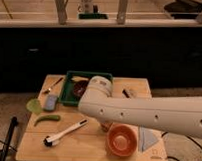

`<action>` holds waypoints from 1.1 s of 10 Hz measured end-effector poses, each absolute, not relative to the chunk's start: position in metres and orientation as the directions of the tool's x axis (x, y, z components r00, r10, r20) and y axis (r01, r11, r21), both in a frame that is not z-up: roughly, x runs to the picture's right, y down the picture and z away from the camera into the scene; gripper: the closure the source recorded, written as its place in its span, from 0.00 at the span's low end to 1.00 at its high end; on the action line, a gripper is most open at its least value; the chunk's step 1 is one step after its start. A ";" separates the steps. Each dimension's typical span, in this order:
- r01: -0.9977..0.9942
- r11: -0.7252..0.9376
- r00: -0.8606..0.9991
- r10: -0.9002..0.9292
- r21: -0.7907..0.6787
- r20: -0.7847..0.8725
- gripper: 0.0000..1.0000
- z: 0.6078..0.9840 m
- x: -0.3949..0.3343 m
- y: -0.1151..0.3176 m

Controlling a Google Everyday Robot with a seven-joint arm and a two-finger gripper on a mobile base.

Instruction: Wipe table surface with brush

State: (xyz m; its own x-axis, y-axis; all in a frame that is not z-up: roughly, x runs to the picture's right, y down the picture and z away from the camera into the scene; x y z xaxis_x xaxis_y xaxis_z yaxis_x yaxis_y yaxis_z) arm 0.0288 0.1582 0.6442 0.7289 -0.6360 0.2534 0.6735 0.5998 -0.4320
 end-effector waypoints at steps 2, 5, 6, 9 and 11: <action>0.718 0.569 0.693 -0.638 -0.401 0.337 0.20 0.637 0.014 0.156; 0.778 0.520 0.628 -0.641 -0.352 0.441 0.20 0.632 -0.019 0.165; 0.794 0.509 0.607 -0.641 -0.333 0.469 0.20 0.633 -0.032 0.170; 0.812 0.485 0.581 -0.629 -0.325 0.516 0.20 0.645 -0.054 0.185; 0.817 0.475 0.574 -0.612 -0.326 0.544 0.20 0.658 -0.079 0.195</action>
State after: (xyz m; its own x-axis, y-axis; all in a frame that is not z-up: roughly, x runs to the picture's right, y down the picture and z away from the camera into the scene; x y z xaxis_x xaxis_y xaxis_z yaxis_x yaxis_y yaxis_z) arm -0.0788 0.1950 0.6584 0.5735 -0.6124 0.5441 0.8171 0.4753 -0.3264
